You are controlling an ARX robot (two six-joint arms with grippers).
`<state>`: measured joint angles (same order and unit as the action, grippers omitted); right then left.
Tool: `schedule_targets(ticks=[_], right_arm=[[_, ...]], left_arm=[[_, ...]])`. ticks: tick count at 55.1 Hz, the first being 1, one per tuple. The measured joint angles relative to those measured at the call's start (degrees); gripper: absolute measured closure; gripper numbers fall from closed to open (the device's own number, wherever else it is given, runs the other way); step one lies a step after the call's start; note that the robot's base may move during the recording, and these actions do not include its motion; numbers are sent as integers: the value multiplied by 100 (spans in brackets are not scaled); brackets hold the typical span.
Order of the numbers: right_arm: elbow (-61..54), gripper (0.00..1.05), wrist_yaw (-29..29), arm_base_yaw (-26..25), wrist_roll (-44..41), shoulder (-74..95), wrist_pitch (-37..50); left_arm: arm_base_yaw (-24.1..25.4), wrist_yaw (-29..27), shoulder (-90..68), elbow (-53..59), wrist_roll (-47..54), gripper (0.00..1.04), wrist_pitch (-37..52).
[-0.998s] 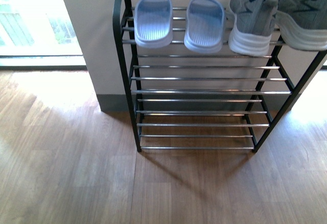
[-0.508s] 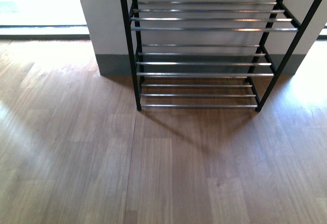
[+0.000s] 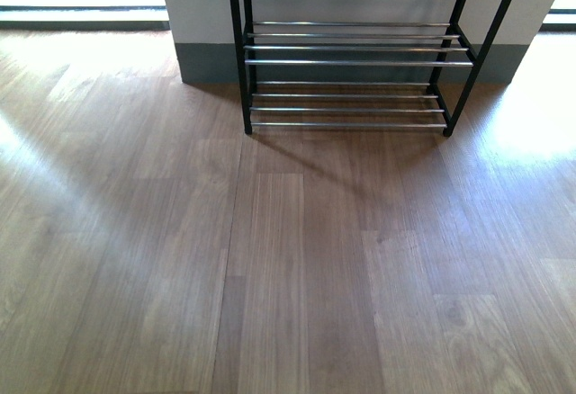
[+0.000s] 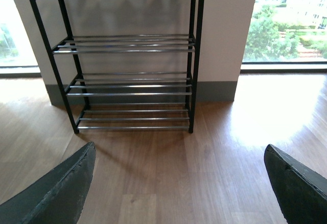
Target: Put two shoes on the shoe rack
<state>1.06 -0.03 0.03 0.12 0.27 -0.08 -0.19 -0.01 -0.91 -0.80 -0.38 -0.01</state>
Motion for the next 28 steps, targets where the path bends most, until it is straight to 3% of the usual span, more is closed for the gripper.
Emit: schedule_targets(ticks=[28], right_arm=[[0,9,2,0,0,0,0]], left_arm=[[0,0,0,0,0,9,-2]])
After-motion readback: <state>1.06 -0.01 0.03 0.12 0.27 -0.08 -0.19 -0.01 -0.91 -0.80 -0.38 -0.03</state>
